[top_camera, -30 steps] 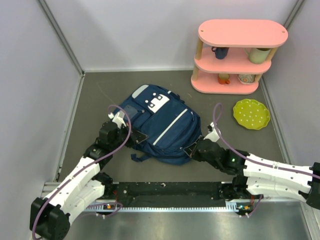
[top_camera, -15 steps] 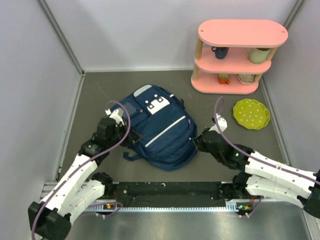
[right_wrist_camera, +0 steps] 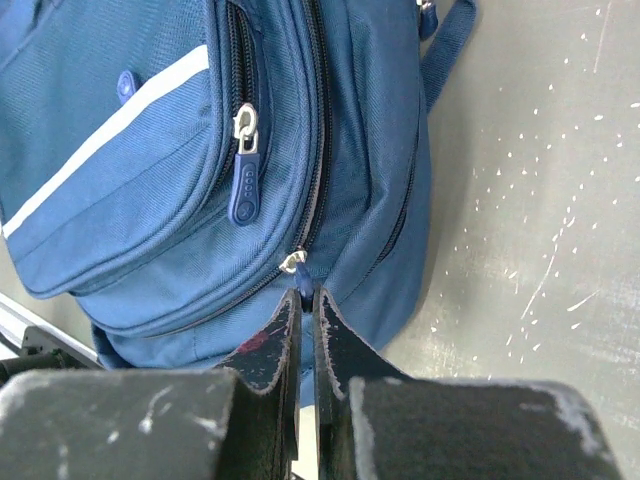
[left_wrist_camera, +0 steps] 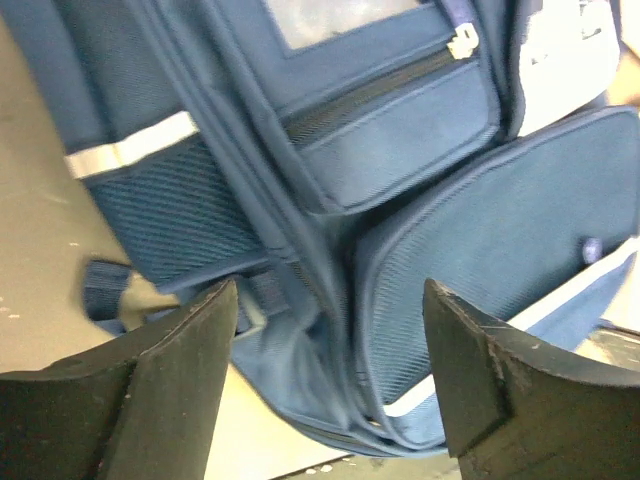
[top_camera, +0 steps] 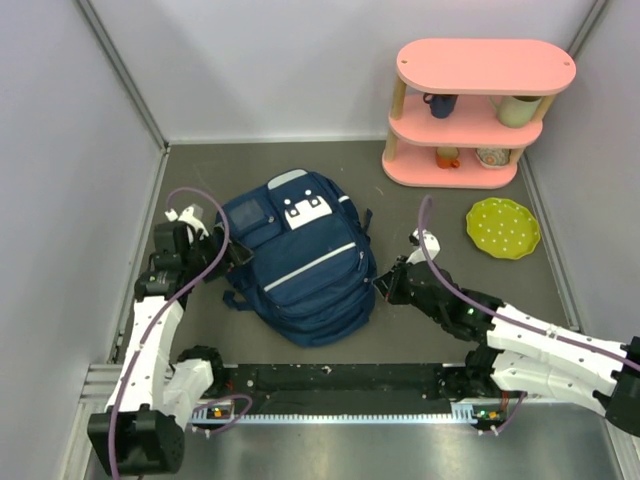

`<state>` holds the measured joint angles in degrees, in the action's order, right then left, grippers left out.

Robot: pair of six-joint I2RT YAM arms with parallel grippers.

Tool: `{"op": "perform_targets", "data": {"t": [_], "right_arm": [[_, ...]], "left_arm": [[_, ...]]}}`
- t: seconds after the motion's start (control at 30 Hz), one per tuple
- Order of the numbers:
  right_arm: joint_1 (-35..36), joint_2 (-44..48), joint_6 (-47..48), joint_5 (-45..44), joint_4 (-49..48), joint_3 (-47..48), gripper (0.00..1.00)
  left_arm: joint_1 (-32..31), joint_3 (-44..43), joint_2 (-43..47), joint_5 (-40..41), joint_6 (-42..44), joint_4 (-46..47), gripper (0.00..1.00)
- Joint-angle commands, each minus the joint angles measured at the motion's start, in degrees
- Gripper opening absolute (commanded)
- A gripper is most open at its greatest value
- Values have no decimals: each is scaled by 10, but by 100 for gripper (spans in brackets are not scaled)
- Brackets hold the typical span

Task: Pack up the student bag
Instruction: Zip the student bag at the center of the board.

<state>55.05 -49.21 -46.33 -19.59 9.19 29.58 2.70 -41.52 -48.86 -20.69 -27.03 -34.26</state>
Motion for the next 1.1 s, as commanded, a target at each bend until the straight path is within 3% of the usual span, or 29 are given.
{"op": "perform_targets", "data": {"t": [0.0, 0.07, 0.17, 0.37, 0.47, 0.57, 0.73, 0.9, 0.93, 1.0, 1.07], "right_arm": [[-9, -11, 11, 12, -37, -11, 0], [-9, -11, 15, 5, -38, -11, 0], [-9, -7, 25, 7, -41, -8, 0], [-9, -19, 30, 20, -53, -7, 0], [-9, -27, 27, 24, -62, -7, 0], [-10, -39, 24, 25, -67, -5, 0], [-11, -55, 12, 29, -77, 0, 0], [-10, -65, 11, 35, -79, 10, 0], [-10, -66, 11, 36, -79, 11, 0], [-10, -65, 14, 37, -80, 10, 0], [-10, -63, 21, 39, -87, 5, 0]], "left_arm": [[7, 1, 30, -107, -46, 36, 82], [7, 56, 66, -123, -100, 49, 83], [1, 130, 198, -134, -180, 60, 92], [-50, 194, 352, -91, -283, 21, 92], [-77, 212, 387, -64, -314, 25, 88], [-117, 217, 371, -44, -318, 39, 87], [-241, 215, 294, 60, -324, 75, 89], [-315, 227, 252, 144, -346, 140, 87], [-322, 227, 246, 157, -342, 147, 83], [-322, 228, 237, 167, -335, 178, 52], [-322, 222, 221, 181, -322, 186, 31]]}}
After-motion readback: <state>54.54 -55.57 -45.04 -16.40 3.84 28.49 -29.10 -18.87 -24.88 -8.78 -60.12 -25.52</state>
